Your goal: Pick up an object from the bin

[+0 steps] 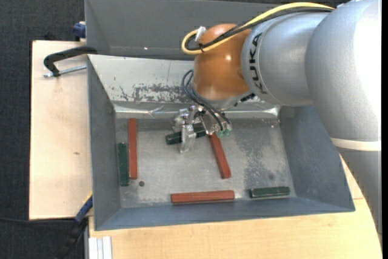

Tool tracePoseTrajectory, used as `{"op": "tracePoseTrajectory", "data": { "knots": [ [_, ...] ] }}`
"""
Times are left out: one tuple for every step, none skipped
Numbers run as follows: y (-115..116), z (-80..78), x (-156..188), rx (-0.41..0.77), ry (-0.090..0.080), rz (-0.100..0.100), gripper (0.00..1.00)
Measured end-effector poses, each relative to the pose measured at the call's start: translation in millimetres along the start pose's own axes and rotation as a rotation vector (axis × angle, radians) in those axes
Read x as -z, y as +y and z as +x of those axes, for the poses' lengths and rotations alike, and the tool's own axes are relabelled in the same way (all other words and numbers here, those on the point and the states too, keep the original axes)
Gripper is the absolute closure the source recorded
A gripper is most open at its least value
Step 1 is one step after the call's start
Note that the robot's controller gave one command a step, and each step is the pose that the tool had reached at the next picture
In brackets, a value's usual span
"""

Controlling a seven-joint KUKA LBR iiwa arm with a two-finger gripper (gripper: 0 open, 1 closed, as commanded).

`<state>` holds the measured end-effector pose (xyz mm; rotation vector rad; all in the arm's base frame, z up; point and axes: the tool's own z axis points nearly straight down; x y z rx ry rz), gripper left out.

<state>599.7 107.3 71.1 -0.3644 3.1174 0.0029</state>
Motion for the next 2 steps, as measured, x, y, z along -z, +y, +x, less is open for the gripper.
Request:
{"op": "tracePoseTrajectory", "data": {
  "knots": [
    [0,0.0,0,0.000,0.000,0.000,1.00],
    [-10,10.9,141,-0.024,-0.003,0.001,1.00]
  ]
}}
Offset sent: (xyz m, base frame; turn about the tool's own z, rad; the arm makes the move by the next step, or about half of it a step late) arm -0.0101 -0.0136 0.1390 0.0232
